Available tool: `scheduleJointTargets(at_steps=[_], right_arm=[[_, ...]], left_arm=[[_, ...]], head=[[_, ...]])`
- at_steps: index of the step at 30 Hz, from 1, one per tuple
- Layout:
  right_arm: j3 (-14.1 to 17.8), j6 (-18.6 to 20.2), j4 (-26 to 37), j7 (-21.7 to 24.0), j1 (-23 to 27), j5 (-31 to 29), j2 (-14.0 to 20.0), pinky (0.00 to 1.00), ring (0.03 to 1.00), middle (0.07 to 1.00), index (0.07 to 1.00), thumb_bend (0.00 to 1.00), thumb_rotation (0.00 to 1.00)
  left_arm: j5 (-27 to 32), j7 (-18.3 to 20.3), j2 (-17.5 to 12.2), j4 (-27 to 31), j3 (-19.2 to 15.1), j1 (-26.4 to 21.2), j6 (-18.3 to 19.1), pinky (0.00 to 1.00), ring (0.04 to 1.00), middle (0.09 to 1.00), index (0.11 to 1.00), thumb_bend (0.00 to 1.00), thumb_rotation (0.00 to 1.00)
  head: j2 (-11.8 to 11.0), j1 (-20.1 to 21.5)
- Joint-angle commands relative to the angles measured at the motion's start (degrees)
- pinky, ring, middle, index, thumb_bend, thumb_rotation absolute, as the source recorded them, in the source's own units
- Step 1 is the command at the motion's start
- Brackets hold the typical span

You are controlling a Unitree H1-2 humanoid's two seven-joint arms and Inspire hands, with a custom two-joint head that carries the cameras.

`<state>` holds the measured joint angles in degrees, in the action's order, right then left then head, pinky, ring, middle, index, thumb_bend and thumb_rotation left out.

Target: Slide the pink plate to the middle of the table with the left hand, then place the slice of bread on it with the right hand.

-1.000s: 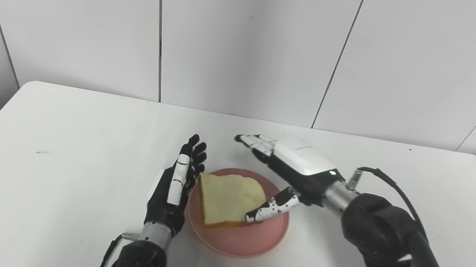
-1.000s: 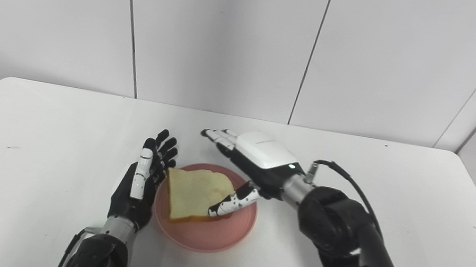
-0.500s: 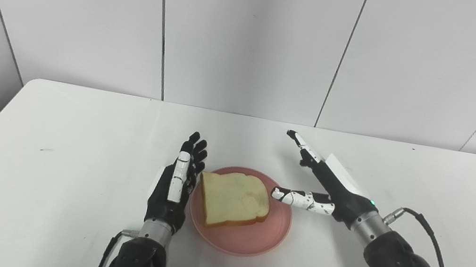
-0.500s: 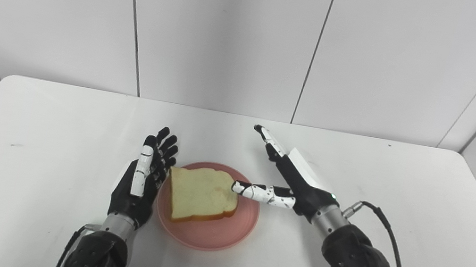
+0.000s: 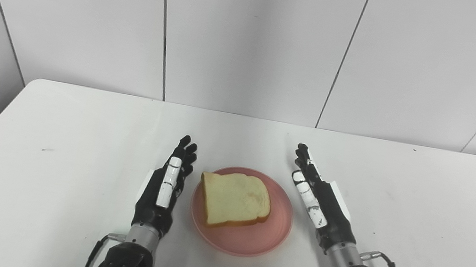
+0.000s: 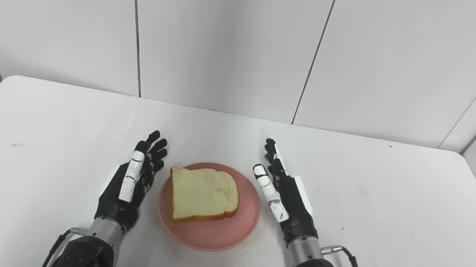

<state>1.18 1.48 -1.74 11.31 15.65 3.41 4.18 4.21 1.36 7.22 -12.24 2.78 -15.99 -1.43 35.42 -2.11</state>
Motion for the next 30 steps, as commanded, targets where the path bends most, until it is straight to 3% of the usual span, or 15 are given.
scheduleJointTargets(at_steps=[1, 15, 30], right_arm=[[1.3, -2.3, 1.3, -1.8, 0.5, -3.0, -1.2, 1.00, 1.000, 1.000, 1.000, 0.67, 0.99], [2.4, -4.3, 1.4, -8.2, -0.6, -6.1, -5.1, 1.00, 1.000, 1.000, 1.000, 0.63, 1.00], [1.1, -2.9, 1.8, -8.6, -2.5, -7.3, -5.1, 1.00, 1.000, 1.000, 1.000, 0.60, 0.98]], left_arm=[[0.1, 1.2, -0.5, 2.5, 0.3, -0.6, -1.4, 1.00, 0.979, 0.962, 0.945, 0.67, 0.98], [3.2, 3.3, -1.8, 4.2, -0.6, -0.2, -0.1, 1.00, 0.996, 0.972, 0.962, 0.65, 0.96], [3.6, 2.3, -1.0, 4.8, -0.4, -0.3, 1.1, 1.00, 1.000, 0.996, 0.971, 0.64, 0.99]], head=[[0.0, 0.1], [0.3, 1.1], [1.1, -0.1]])
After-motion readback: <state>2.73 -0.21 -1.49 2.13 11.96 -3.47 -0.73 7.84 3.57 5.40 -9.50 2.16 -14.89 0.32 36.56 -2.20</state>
